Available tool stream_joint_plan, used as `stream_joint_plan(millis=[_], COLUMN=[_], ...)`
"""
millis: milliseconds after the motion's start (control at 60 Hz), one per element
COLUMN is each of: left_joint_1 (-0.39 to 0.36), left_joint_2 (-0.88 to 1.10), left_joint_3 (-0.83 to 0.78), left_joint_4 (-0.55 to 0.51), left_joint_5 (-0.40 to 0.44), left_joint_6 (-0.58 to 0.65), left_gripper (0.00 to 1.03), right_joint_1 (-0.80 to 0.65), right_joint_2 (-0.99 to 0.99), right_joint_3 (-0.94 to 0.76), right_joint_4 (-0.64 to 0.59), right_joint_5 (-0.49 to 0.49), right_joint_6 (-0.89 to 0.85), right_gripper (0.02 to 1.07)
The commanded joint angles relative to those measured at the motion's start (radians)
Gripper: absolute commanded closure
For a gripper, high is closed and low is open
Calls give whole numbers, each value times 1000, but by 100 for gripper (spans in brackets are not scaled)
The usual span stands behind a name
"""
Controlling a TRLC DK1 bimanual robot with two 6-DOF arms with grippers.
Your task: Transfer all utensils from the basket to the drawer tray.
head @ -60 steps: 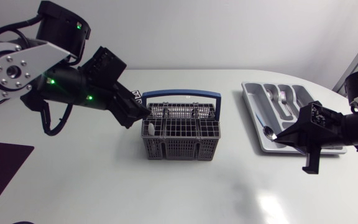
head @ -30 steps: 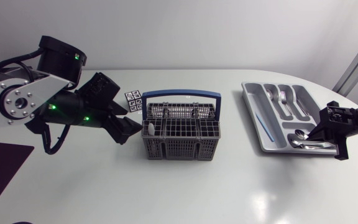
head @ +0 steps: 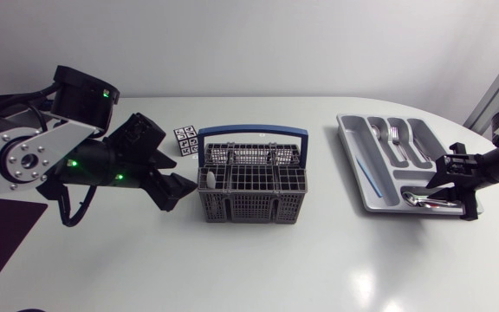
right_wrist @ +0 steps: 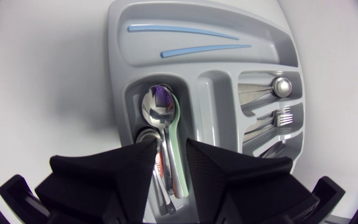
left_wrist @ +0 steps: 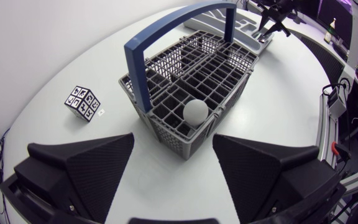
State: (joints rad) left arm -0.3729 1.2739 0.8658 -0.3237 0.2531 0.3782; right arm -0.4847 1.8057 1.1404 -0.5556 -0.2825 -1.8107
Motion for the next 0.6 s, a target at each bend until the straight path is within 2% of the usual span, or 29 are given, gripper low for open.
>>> stream_joint_plan(millis=[0,100,183,383,583], left_joint_1=[11,11,11,19,28], left_joint_2=[-21,-24,-25,-31,-33], left_joint_3=[-40,-57,-71,-106,-133], left_joint_4=[15,31,46,89,123], left_joint_5=[3,3,3,3,3], left_joint_6=[2,2,1,-10,-15], left_gripper=[14,14,14,14,14], right_joint_1=[32,95,173,396,655], right_joint_2=[-66,-157,-235,-373,-422], right_joint_3=[-28,-71,-110,-123,-88], right_joint_4=[-1,-18,-35,-121,-171], right_joint_5=[2,0,0,2,3], right_joint_6=[7,85,185,433,722], right_gripper=[55,51,43,43,43])
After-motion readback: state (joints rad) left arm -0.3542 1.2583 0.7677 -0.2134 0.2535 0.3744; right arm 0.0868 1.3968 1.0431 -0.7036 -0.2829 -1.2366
